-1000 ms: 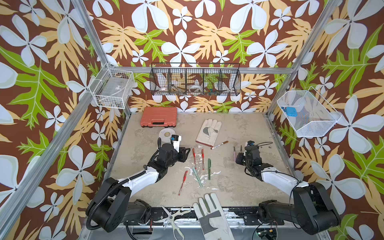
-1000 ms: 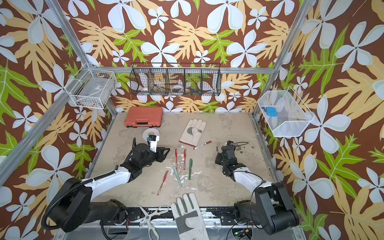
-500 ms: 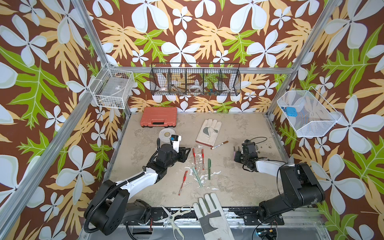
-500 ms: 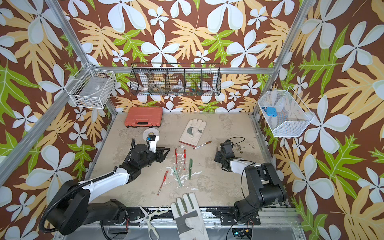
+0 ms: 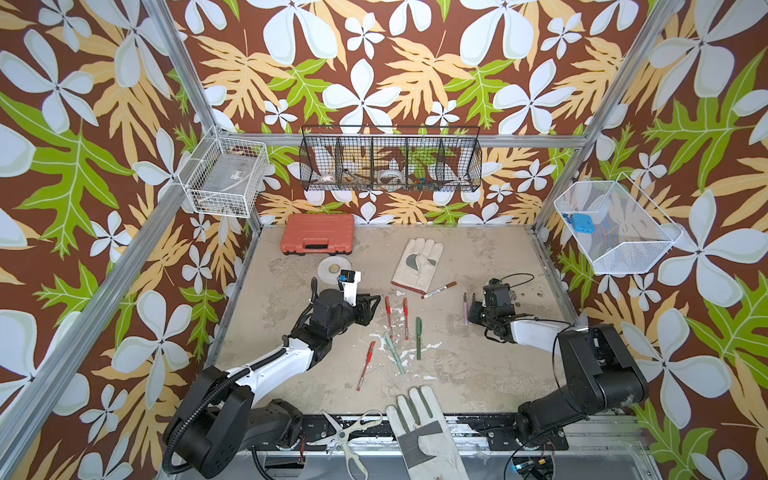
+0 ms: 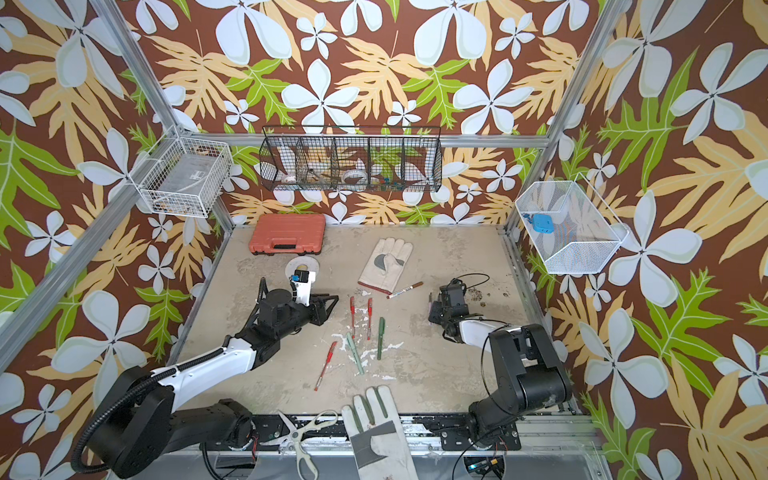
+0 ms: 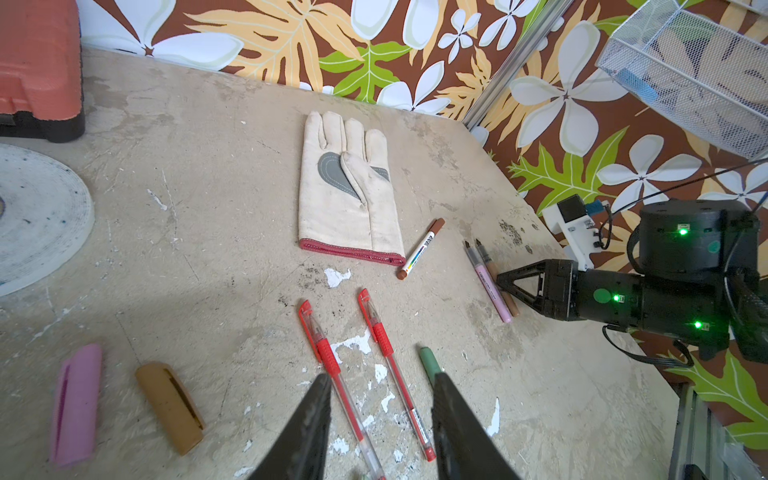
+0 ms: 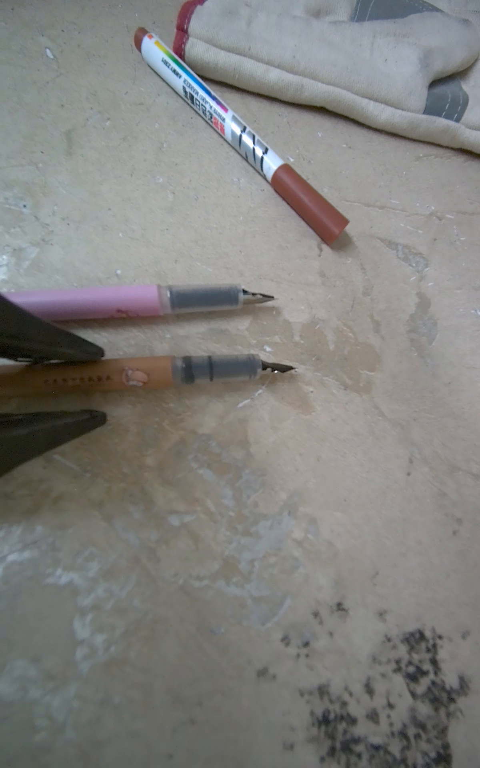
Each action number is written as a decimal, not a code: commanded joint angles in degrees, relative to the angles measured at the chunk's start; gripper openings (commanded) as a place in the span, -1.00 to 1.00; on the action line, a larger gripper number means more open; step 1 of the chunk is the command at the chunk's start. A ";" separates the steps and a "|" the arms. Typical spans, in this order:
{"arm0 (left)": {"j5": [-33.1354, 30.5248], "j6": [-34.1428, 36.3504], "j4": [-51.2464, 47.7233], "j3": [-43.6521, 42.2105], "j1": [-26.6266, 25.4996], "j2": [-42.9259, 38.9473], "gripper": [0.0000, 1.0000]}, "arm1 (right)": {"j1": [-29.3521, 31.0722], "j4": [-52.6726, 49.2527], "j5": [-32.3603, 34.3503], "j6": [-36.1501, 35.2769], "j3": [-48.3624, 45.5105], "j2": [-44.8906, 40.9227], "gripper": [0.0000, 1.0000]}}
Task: Open the pen caps
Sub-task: 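Grasp the green capped pen with the right gripper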
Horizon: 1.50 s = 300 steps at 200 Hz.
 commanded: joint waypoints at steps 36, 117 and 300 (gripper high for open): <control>0.02 0.35 1.99 -0.05 -0.03 -0.14 -0.16 | 0.07 3.39 -4.21 -0.61 -4.56 -10.45 -0.52; 5.15 0.39 4.75 -0.24 -0.37 1.10 -0.15 | 5.06 6.55 -9.08 -4.52 -8.79 -25.78 -0.27; 6.96 -17.44 -18.80 0.62 -4.90 -3.52 -0.13 | 38.75 -22.47 8.68 2.11 7.87 -12.19 -0.09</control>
